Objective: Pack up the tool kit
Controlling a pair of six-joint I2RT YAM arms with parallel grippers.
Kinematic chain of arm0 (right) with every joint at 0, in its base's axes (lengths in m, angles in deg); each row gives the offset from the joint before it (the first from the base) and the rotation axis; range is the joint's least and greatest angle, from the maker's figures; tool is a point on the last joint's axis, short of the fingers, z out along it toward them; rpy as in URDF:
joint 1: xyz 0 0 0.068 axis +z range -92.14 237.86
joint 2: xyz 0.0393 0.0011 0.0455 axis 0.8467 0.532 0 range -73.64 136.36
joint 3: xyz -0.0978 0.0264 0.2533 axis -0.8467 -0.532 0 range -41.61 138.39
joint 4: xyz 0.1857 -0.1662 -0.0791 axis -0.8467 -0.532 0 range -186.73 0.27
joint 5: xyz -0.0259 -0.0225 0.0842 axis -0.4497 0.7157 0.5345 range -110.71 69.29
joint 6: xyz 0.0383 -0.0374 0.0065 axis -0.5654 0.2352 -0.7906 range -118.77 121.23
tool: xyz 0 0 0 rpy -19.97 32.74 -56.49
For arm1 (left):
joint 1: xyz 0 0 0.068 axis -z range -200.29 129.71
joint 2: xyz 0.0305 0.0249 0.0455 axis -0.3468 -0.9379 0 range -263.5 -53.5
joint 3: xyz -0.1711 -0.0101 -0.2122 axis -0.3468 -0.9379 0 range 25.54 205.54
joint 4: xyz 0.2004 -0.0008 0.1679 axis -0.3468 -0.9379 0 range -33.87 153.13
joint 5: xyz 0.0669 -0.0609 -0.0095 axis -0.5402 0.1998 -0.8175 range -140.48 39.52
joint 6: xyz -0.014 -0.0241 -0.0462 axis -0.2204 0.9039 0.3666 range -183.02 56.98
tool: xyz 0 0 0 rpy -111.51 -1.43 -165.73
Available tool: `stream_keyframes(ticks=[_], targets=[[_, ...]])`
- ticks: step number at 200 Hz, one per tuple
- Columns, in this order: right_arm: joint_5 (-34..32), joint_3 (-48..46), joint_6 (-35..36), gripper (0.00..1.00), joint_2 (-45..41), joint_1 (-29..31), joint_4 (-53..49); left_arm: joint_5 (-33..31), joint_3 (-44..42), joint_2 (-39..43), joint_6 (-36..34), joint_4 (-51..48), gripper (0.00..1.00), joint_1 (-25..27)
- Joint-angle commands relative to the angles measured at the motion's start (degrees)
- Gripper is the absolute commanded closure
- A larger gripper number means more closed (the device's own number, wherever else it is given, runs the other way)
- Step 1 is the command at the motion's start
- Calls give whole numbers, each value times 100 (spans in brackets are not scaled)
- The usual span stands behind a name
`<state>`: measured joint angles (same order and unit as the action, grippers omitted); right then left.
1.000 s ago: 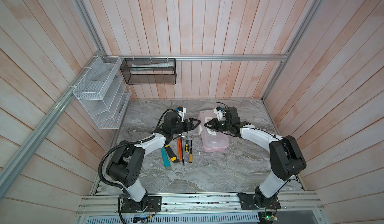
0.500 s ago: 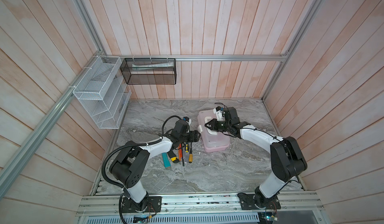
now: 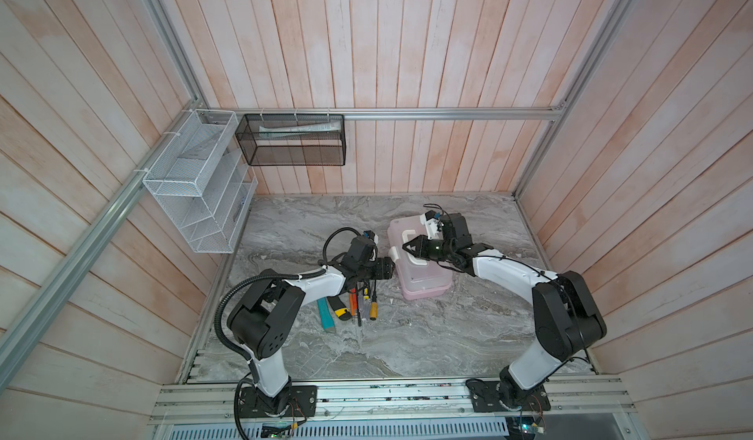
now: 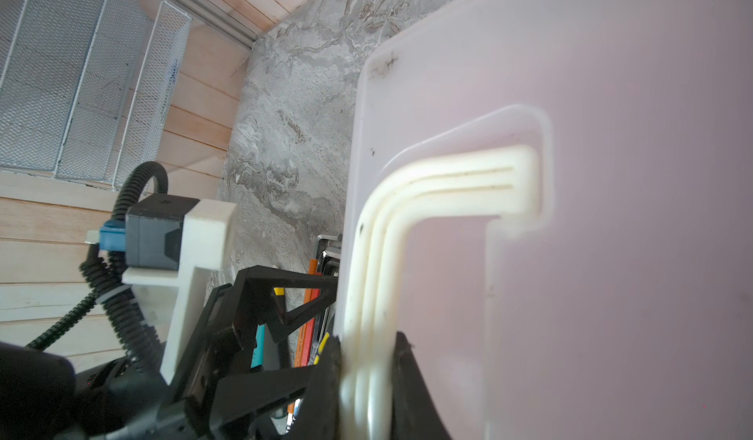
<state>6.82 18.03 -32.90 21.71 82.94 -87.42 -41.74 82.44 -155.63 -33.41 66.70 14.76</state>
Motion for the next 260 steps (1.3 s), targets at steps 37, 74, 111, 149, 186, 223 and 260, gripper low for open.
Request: stream_keyframes(ticks=[37,74,111,149,186,223,260], targets=[[-345,-375,215,100,79,-38,-609,-72,239,-119,101,209,14,64],[-364,-412,78,100,58,-38,-604,-878,313,-62,55,97,12,259],[-351,-399,12,100,66,-29,-541,-1361,437,-90,-48,13,11,487],[-316,-416,-32,100,118,-3,-480,-1709,573,-152,-182,-111,11,565],[-254,-493,-24,100,127,-3,-394,-1875,503,-53,-68,-88,11,485],[-153,-582,-15,100,92,-1,-313,-1384,42,219,332,102,11,-118],[-23,-567,-23,100,67,-16,-275,-1149,-163,601,274,148,11,-226]])
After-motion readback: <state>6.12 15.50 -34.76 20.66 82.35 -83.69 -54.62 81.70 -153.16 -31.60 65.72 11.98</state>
